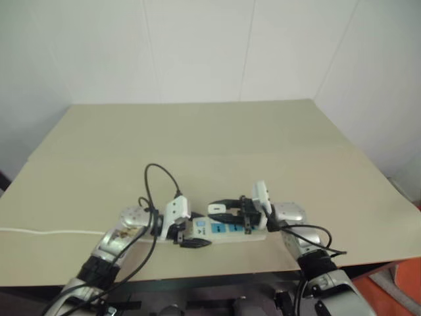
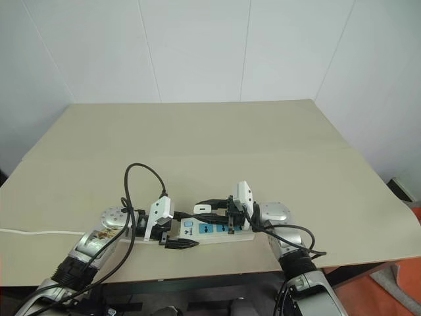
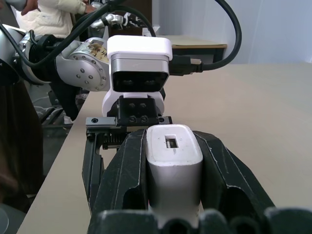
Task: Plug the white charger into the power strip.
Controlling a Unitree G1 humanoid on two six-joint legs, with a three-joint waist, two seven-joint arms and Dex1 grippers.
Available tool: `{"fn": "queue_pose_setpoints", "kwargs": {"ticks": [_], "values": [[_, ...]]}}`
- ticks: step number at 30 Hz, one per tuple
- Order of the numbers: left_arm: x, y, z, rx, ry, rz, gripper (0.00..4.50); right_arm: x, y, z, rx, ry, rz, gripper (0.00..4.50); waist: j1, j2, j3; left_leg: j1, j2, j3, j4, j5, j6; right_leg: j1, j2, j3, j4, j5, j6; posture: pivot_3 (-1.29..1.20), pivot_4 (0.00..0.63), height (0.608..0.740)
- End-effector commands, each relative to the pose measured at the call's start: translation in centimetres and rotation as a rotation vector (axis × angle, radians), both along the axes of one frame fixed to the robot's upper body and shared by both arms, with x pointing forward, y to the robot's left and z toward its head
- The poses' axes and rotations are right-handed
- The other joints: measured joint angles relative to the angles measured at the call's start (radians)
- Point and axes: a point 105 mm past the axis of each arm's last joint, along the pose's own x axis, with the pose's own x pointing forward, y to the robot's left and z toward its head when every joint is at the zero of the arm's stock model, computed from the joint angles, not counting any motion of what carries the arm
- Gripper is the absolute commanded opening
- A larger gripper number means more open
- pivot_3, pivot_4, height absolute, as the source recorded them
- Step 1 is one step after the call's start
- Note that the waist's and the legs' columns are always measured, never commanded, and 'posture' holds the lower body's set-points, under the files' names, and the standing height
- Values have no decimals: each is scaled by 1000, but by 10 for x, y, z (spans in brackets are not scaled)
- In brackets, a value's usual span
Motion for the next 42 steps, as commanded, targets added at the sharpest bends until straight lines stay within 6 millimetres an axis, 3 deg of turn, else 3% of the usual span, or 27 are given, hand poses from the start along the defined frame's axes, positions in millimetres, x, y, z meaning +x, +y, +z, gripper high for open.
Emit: {"fn": "queue_pose_setpoints", "kwargs": {"ticks": [1,8,12,28,39,42], "values": [[-1,14,3,46,-12,-4,3304,1,-16,-22,-110,47,-32,1131,0,0,0,0,0,0,0,0,0,0,0,0,0,0,0,0,150,740],[-1,11,4,38,-14,-7,3304,-10,2,-26,-177,20,95,1131,1,1,1,-1,0,0,0,0,0,-1,0,0,0,0,0,0,150,740],[0,10,4,34,-16,-5,3304,-4,6,-24,-168,38,79,1131,0,1,1,-1,0,0,0,0,0,-1,0,0,0,0,0,0,150,740],[2,16,7,39,-22,4,3304,11,-36,-43,-158,111,-139,1131,0,0,0,1,0,0,0,0,0,0,0,0,0,0,0,0,150,740],[3,17,8,48,-20,-10,3304,0,-36,-57,-193,128,-100,1131,1,0,0,1,0,0,0,0,0,1,0,0,0,-1,-2,0,150,740],[3,18,10,44,-21,-6,3304,6,-35,-56,-178,135,-124,1131,0,0,0,1,0,0,0,0,0,1,0,0,0,-1,-2,0,150,740]]}}
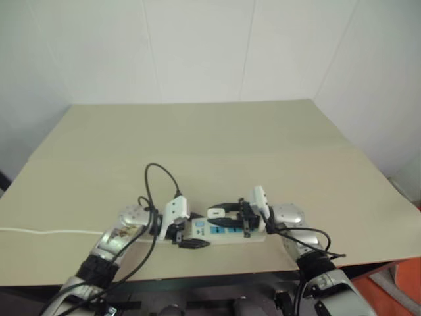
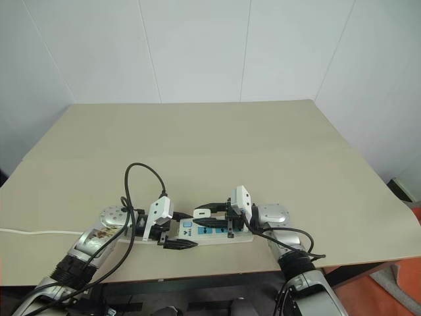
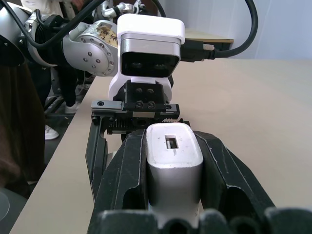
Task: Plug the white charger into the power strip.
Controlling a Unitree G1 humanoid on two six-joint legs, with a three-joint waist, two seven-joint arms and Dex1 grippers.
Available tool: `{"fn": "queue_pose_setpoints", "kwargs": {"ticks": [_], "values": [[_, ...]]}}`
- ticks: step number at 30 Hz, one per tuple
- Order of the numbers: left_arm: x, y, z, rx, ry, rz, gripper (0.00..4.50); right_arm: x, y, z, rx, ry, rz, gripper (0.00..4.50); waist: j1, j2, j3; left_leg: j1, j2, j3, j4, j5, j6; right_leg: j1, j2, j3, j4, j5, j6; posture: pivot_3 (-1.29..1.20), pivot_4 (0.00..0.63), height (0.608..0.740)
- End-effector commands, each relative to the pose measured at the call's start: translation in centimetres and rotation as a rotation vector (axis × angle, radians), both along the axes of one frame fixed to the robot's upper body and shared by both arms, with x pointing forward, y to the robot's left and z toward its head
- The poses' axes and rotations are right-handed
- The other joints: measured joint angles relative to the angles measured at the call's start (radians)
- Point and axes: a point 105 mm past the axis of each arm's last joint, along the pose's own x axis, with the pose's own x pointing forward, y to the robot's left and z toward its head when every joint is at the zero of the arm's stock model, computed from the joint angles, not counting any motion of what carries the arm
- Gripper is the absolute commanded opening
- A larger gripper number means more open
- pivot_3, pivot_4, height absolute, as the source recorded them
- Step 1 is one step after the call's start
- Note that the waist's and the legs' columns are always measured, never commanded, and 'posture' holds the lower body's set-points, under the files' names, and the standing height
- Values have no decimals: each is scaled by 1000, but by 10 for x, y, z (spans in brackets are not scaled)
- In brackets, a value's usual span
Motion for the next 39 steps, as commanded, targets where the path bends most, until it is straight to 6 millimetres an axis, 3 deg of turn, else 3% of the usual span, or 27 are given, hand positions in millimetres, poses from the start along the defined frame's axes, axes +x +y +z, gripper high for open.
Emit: {"fn": "queue_pose_setpoints", "kwargs": {"ticks": [1,7,10,17,20,28,39], "values": [[3,17,10,31,-28,13,3304,8,-35,-45,-144,146,-139,1131,0,0,0,0,0,0,0,0,0,0,0,0,0,0,0,0,150,740],[2,18,9,30,-27,20,3304,10,-44,-57,-225,167,-123,1131,-2,-1,-1,2,0,0,0,0,0,1,0,0,0,-1,-2,0,150,740],[1,16,9,29,-31,22,3304,9,-37,-55,-223,163,-86,1131,-3,-1,-1,4,0,0,0,0,0,2,0,0,0,-2,-4,0,150,740],[1,13,9,17,-38,31,3304,7,-2,-40,-150,144,-5,1131,-7,-2,-1,6,0,1,-4,0,0,2,0,1,0,-3,-5,0,150,740],[2,15,10,16,-39,38,3304,11,-8,-43,-153,152,-40,1131,-8,-2,-1,8,1,1,-6,0,0,2,1,1,1,-3,-5,0,150,740],[2,18,11,20,-40,43,3304,7,-46,-67,-211,212,-146,1131,-6,-4,-2,9,1,1,-6,0,0,3,1,1,1,-3,-6,0,150,740],[3,18,12,27,-44,25,3304,6,-46,-66,-216,199,-148,1131,-3,-5,-3,9,1,1,-7,0,0,3,1,1,0,-4,-7,0,150,740]]}}
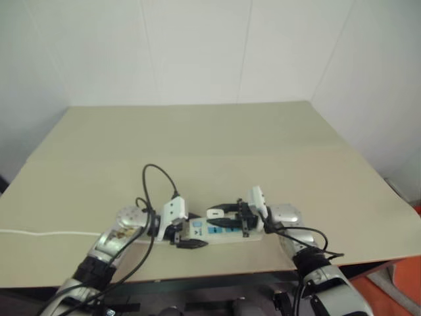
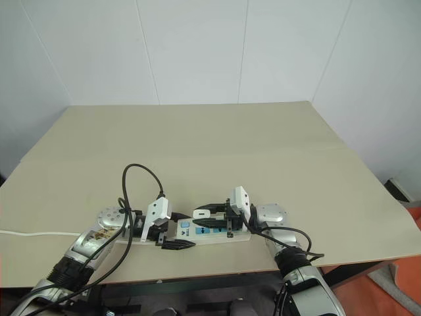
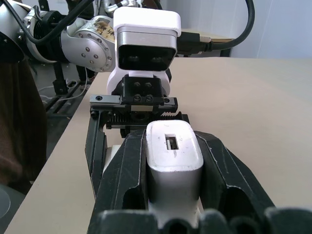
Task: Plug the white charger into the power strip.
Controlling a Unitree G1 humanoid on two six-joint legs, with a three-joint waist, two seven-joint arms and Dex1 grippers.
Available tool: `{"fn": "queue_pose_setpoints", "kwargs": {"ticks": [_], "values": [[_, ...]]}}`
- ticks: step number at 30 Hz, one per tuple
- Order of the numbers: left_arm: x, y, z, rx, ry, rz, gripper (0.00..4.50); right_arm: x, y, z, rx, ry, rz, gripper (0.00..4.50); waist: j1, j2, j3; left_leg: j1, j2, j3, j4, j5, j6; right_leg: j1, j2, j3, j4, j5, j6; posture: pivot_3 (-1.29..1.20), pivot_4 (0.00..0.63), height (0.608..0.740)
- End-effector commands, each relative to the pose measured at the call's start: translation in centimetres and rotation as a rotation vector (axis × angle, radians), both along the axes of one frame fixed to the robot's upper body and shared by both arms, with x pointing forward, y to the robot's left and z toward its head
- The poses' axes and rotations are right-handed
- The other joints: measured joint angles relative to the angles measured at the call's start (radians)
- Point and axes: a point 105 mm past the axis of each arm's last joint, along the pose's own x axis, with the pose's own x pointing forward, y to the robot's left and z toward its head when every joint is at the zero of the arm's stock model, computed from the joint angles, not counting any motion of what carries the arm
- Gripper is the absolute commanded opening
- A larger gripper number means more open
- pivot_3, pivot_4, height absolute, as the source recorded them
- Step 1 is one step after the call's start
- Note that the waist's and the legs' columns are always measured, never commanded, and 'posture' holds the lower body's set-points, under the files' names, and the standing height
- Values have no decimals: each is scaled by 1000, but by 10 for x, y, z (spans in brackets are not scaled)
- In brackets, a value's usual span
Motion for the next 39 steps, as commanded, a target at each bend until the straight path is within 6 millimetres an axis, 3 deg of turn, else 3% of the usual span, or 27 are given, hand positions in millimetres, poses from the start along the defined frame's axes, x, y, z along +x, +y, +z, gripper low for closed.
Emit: {"fn": "queue_pose_setpoints", "kwargs": {"ticks": [1,11,16,26,34,35,37,39], "values": [[4,12,13,21,-41,-2,3304,2,-45,-57,-221,172,-148,1131,0,0,0,0,0,0,0,0,0,0,0,0,0,0,0,0,150,740],[7,6,13,5,-45,-4,3304,1,-15,-34,-205,112,-21,1131,0,0,0,0,0,0,0,0,0,-1,0,0,0,0,0,0,150,740],[7,4,13,-4,-46,0,3304,2,-15,-34,-206,116,-21,1131,0,0,0,-1,0,0,-1,0,0,-1,0,0,0,0,0,0,150,740],[7,-1,11,-15,-41,2,3304,-1,-18,-36,-219,129,-25,4431,4,0,0,-2,0,0,-1,0,0,-1,0,0,-1,0,-1,0,150,740],[9,-17,7,-52,-28,-2,3304,3,-52,1,-217,54,-71,4476,27,0,1,-5,-2,0,0,0,0,-2,-2,0,-3,0,0,0,150,740],[9,-18,8,-66,-22,-3,4032,3,-57,7,-214,43,-81,4500,30,0,2,-6,-2,0,0,0,0,-2,-2,0,-3,0,0,0,150,740],[8,-20,14,-110,-11,-19,4482,2,-68,20,-209,22,-108,4500,32,1,3,-10,-3,0,1,0,0,-5,-3,-1,-4,1,2,0,150,740],[5,-20,26,-146,-22,-56,4482,0,-80,33,-213,-1,-135,4500,33,2,4,-16,-3,0,2,0,0,-10,-2,-1,-3,3,6,0,150,740]]}}
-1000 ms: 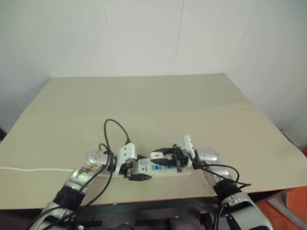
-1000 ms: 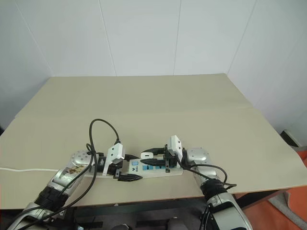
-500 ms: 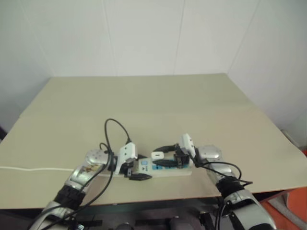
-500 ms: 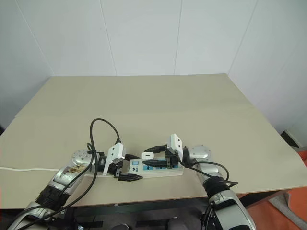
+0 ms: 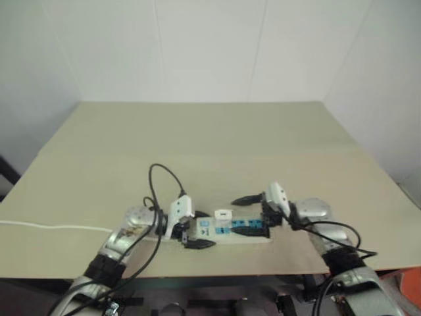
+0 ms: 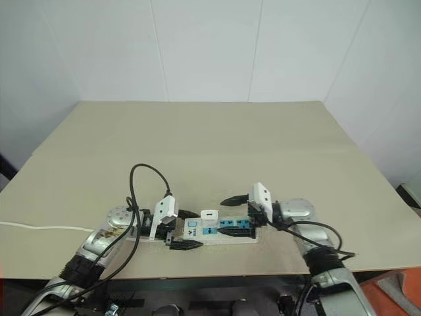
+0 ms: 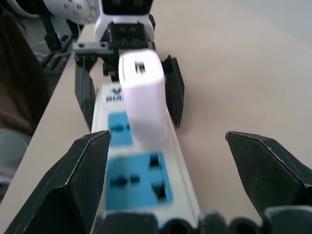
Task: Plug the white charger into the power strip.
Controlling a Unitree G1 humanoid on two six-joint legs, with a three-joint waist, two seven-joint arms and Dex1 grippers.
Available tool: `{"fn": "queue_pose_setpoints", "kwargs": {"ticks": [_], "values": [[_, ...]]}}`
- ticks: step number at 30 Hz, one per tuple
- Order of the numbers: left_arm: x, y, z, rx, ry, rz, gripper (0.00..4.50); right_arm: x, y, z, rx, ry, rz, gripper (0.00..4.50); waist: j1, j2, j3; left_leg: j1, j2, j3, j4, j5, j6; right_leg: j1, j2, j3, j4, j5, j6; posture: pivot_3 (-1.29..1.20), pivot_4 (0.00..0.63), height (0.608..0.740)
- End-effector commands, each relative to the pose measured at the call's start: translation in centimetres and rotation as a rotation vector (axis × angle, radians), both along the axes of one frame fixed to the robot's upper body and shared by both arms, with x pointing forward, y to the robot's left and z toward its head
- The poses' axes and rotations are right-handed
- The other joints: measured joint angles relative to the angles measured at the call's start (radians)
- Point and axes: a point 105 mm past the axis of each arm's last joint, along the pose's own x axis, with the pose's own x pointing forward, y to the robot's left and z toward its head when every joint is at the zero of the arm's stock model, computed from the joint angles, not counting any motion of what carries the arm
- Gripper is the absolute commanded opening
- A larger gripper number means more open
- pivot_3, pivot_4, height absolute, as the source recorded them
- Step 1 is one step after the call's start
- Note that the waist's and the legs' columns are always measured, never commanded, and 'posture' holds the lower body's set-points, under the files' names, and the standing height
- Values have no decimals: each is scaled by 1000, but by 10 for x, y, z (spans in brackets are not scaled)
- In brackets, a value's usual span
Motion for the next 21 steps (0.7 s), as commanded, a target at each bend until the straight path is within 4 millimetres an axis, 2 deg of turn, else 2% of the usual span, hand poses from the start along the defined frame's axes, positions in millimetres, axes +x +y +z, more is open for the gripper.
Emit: {"fn": "queue_pose_setpoints", "kwargs": {"ticks": [1,4,8,13,15,19,21], "values": [[0,1,32,-91,-50,-50,4482,-3,-19,28,19,-55,-36,4500,0,1,1,-4,0,0,0,0,0,-5,0,0,0,2,4,0,150,740],[-5,5,47,-109,-90,-81,4482,-7,-30,38,20,-68,-62,4500,-6,4,7,-12,0,0,2,0,0,-13,0,0,2,3,5,0,150,740],[-21,28,73,-109,-97,-125,4482,-13,-50,49,11,-95,-120,4500,-8,6,11,-13,0,0,2,0,0,-13,1,0,2,3,5,0,150,740],[-42,77,96,-64,-29,-71,4482,-26,-84,56,-37,-113,-219,4500,-6,8,15,-13,0,0,2,0,0,-13,0,0,1,3,5,0,150,740],[-40,92,98,-39,-36,7,4482,-28,-95,57,-52,-117,-263,4500,-5,9,16,-13,0,0,2,0,0,-13,0,0,1,2,4,0,150,740],[-21,124,102,-30,-100,220,4482,-30,-113,60,-79,-134,-354,4500,-3,9,17,-13,0,1,3,0,0,-13,0,0,1,0,1,0,150,740],[-18,131,104,-40,-118,271,4482,-30,-118,63,-84,-143,-384,4500,-3,9,17,-13,0,1,3,0,0,-13,0,0,1,0,1,0,150,740]]}}
